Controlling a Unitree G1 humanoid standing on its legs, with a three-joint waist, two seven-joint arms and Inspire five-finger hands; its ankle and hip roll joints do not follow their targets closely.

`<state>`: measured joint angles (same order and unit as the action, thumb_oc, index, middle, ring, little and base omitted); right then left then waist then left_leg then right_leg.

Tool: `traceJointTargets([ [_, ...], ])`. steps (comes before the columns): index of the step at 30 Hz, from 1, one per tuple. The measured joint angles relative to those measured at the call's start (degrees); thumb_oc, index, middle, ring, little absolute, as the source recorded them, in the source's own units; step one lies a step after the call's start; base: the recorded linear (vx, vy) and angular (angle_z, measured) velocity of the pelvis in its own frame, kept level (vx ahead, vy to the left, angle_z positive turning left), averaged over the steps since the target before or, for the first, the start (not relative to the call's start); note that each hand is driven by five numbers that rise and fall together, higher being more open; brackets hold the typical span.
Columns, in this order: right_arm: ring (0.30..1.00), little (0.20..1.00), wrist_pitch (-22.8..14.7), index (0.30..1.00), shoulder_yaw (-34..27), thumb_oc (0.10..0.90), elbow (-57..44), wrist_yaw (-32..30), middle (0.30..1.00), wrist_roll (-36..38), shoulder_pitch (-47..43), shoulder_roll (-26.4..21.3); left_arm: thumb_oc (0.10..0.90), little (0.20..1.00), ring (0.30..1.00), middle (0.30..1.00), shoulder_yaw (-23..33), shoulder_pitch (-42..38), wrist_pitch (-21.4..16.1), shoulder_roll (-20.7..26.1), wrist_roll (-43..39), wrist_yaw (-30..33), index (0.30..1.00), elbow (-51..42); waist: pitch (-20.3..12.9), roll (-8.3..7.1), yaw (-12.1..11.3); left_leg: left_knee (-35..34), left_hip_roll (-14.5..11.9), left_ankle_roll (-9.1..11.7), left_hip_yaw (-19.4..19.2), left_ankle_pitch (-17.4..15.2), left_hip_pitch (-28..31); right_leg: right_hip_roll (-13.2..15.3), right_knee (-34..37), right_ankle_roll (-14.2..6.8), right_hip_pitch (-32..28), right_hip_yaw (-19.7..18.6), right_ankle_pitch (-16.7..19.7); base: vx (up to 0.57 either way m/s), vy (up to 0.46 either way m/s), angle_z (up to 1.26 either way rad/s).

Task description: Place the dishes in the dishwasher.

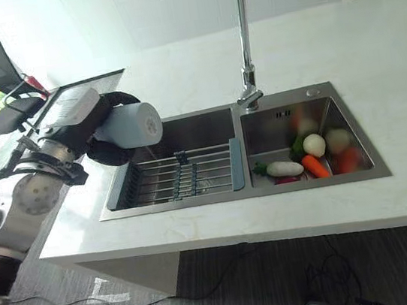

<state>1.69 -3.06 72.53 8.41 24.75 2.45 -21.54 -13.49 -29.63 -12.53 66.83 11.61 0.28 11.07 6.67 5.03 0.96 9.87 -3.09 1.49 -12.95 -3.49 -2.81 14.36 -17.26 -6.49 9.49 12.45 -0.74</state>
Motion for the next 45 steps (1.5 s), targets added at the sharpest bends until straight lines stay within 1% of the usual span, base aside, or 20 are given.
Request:
traceJointTargets([
  [6,0.900,0.900,-0.82,0.900,0.59,0.800,0.33,1.31,0.900,-5.59,0.26,0.74,0.400,0.300,0.300,0.300,14.32,13.02,-0.16,-0.50,-2.37,8.50,0.300,-9.99,-0.67,-0.87,-2.51,0.27,-0.66,0.74,2.04,0.04,-0.28,-0.20,-2.93,0.78,0.05,1.49,-2.31,-0.03,-0.168,0.15],
  [8,0.900,0.900,-1.81,0.900,2.34,0.800,0.24,1.65,0.900,-8.32,1.21,0.31,0.400,0.300,0.300,0.300,23.20,24.97,0.06,-3.48,-2.25,10.79,0.300,-15.28,-1.42,-0.89,-4.74,0.78,-1.23,1.51,4.08,0.39,-1.20,-0.21,-4.87,1.37,0.15,3.47,-4.20,-0.24,-0.166,0.52],
  [10,0.900,0.900,-2.92,0.900,4.49,0.800,0.12,1.79,0.900,-8.97,2.71,-0.81,0.400,0.300,0.300,0.300,25.77,28.95,0.01,-9.61,-2.08,13.46,0.300,-15.60,-2.01,0.23,-5.88,-0.72,-0.88,1.80,7.35,4.31,-3.73,-0.14,-5.89,1.26,0.01,7.02,-5.15,-0.29,0.021,1.15],
  [12,0.900,0.900,-2.93,0.900,4.73,0.800,0.28,1.88,0.900,-9.05,1.78,-1.31,0.400,0.300,0.300,0.300,26.40,31.10,0.88,-10.17,-2.10,15.26,0.300,-13.89,-1.86,0.44,-8.16,-1.31,-1.30,2.25,8.77,6.47,-6.21,0.42,-7.95,2.23,2.53,7.82,-6.89,-0.29,0.107,0.84],
  [14,0.900,0.900,-2.89,0.900,5.80,0.800,0.32,1.48,0.900,-11.19,1.28,-3.58,0.400,0.300,0.300,0.300,27.96,35.81,0.91,-12.70,-2.14,17.16,0.300,-10.92,-1.78,1.22,-11.11,-4.77,-1.39,3.52,10.32,9.48,-6.68,1.30,-10.92,5.26,4.01,9.35,-7.83,-0.40,0.262,0.67],
  [16,0.900,0.900,-2.59,0.900,4.94,0.800,0.31,0.27,0.900,-11.00,2.22,-3.76,0.400,0.300,0.300,0.300,27.51,36.17,-2.20,-20.41,-1.93,20.81,0.300,-8.96,-1.13,-0.69,-11.31,1.05,-2.67,3.97,1.98,5.25,-8.41,5.34,-6.43,7.48,2.90,16.16,-4.61,-0.40,0.408,1.37],
  [20,0.900,0.900,-3.53,0.900,4.18,0.800,1.72,-0.92,0.900,-10.14,3.54,-2.42,0.400,0.300,0.300,0.300,23.44,35.14,-8.10,-21.12,-1.56,21.81,0.300,-11.10,-0.67,-1.10,-8.27,6.93,-7.04,4.95,-4.07,-0.42,-2.81,9.81,-0.62,6.44,-3.06,26.46,-0.70,-0.24,0.392,1.63],
  [22,0.900,0.900,-5.75,0.900,-0.83,0.800,2.54,-2.20,0.900,-7.26,5.65,-2.53,0.400,0.300,0.300,0.300,22.62,31.06,-11.45,-22.80,-1.26,21.73,0.300,-14.16,-0.52,0.98,-5.07,7.69,-8.68,4.16,-10.20,-6.90,2.18,14.19,-1.42,5.15,-4.13,26.64,1.72,-0.19,0.753,2.78],
  [23,0.900,0.900,-6.43,0.900,-2.02,0.800,2.34,-2.72,0.900,-3.86,6.96,-1.50,0.400,0.300,0.300,0.300,20.78,28.64,-11.56,-24.92,-1.92,22.66,0.300,-15.11,-0.31,-0.37,-4.78,11.79,-3.90,0.01,-13.44,-9.82,-0.46,19.12,-1.37,5.39,-5.16,21.97,2.24,-0.12,0.898,3.12],
  [24,0.900,0.900,-6.37,0.900,-1.81,0.800,2.27,-2.84,0.900,-3.94,6.77,-0.99,0.400,0.300,0.300,0.300,20.55,27.91,-11.58,-24.42,-1.91,22.86,0.300,-15.99,-0.02,-1.43,-5.15,16.26,-1.72,-1.11,-12.96,-11.73,-2.85,19.89,-0.82,4.30,-4.86,20.94,6.91,-0.05,0.863,2.17],
  [25,0.900,0.900,-5.26,0.900,-5.19,0.800,1.07,-4.70,0.900,-4.16,8.03,-0.86,0.400,0.300,0.300,0.300,20.21,27.83,-10.40,-25.10,-1.77,22.68,0.300,-16.67,0.25,-2.47,-8.12,17.20,3.07,-5.12,-9.98,-12.72,-3.88,23.51,-0.01,1.57,-5.03,16.41,15.52,0.02,0.586,1.27],
  [26,0.900,0.900,-5.06,0.900,-6.60,0.800,-0.37,-5.28,0.900,-3.20,9.49,0.15,0.400,0.300,0.300,0.300,19.80,27.17,-9.56,-25.05,-1.73,22.66,0.300,-16.99,0.42,-3.05,-8.45,18.42,5.06,-7.85,-8.33,-13.79,-4.86,26.06,-3.30,2.01,-4.64,15.29,18.67,0.12,0.287,1.11],
  [27,0.900,0.900,-5.01,0.900,-5.17,0.800,-0.39,-5.51,0.900,-1.90,9.87,1.01,0.400,0.300,0.300,0.300,18.23,25.18,-8.79,-25.08,-1.76,22.72,0.300,-15.91,0.68,-3.06,-9.29,18.21,6.46,-9.03,-6.32,-13.95,-5.28,24.73,-7.57,0.14,-3.67,13.86,11.50,0.07,0.177,1.22],
  [29,0.900,0.900,-5.78,0.900,-2.25,0.800,-0.31,-5.18,0.900,-0.94,7.64,3.79,0.400,0.300,0.300,0.300,15.82,23.26,-7.92,-25.23,-1.75,22.81,0.300,-11.69,0.97,-2.56,-8.57,13.65,8.67,-10.70,-0.29,-11.44,-3.60,11.70,-10.17,-0.56,-3.88,4.41,-1.58,0.10,0.133,1.81],
  [30,0.900,0.900,-7.18,0.900,0.21,0.800,-1.34,-4.42,0.900,0.66,4.21,6.63,0.400,0.300,0.300,0.300,12.13,19.79,-7.54,-26.88,-1.19,22.84,0.300,-4.49,2.48,-0.27,-5.66,7.53,9.33,1.02,6.62,-8.12,0.07,-5.92,-10.49,3.27,-3.36,-3.93,-9.88,0.18,0.017,3.00],
  [31,0.900,0.900,-8.39,0.900,2.35,0.800,-2.79,-2.37,0.900,0.71,-0.28,10.44,0.400,0.300,0.300,0.300,9.67,20.52,-7.12,-22.88,-0.04,22.90,0.300,-3.61,4.69,-9.29,-4.74,21.31,14.68,2.26,9.74,-6.99,-8.92,-4.26,-7.44,6.99,2.43,-8.73,-6.68,0.13,-0.083,2.92],
  [32,0.900,0.900,-9.90,0.900,2.12,0.800,-4.20,-1.47,0.900,0.99,-0.66,10.11,0.400,0.300,0.300,0.300,9.32,22.42,-6.62,-21.69,0.68,22.68,0.300,-6.66,3.83,-8.30,-4.71,16.37,8.16,1.31,14.09,-6.00,-9.73,-4.92,-8.45,3.97,5.54,-7.51,-5.85,0.10,-0.146,1.91],
  [33,0.900,0.900,-11.10,0.900,1.99,0.800,-5.39,-1.04,0.900,1.31,-1.70,9.49,0.400,0.300,0.300,0.300,9.64,23.22,-6.84,-22.97,0.93,22.72,0.300,-8.32,4.72,-7.21,-4.77,14.71,6.53,-3.16,13.58,-5.61,-9.07,-4.48,-9.86,2.87,5.99,-7.32,-5.92,0.07,-0.139,1.08],
  [36,0.900,0.900,-12.49,0.900,2.08,0.800,-11.00,-0.77,0.900,3.54,-3.25,9.14,0.400,0.300,0.300,0.300,9.91,28.22,-6.77,-26.11,1.08,22.73,0.300,-9.58,5.08,-4.54,-6.73,11.17,8.83,-5.15,13.63,-5.66,-6.01,-5.24,-8.65,1.27,5.28,-10.60,-7.57,0.05,-0.126,0.66],
  [45,0.900,0.900,-8.97,0.900,3.43,0.800,-6.95,-0.44,0.900,3.88,-3.02,8.54,0.400,0.300,0.300,0.300,11.76,28.39,-7.68,-26.14,0.55,19.76,0.300,-11.08,4.28,-4.01,-5.64,5.85,8.22,-3.58,14.53,-4.55,1.18,-6.44,1.00,2.24,-4.79,-4.93,-4.89,0.00,-0.143,0.21],
])
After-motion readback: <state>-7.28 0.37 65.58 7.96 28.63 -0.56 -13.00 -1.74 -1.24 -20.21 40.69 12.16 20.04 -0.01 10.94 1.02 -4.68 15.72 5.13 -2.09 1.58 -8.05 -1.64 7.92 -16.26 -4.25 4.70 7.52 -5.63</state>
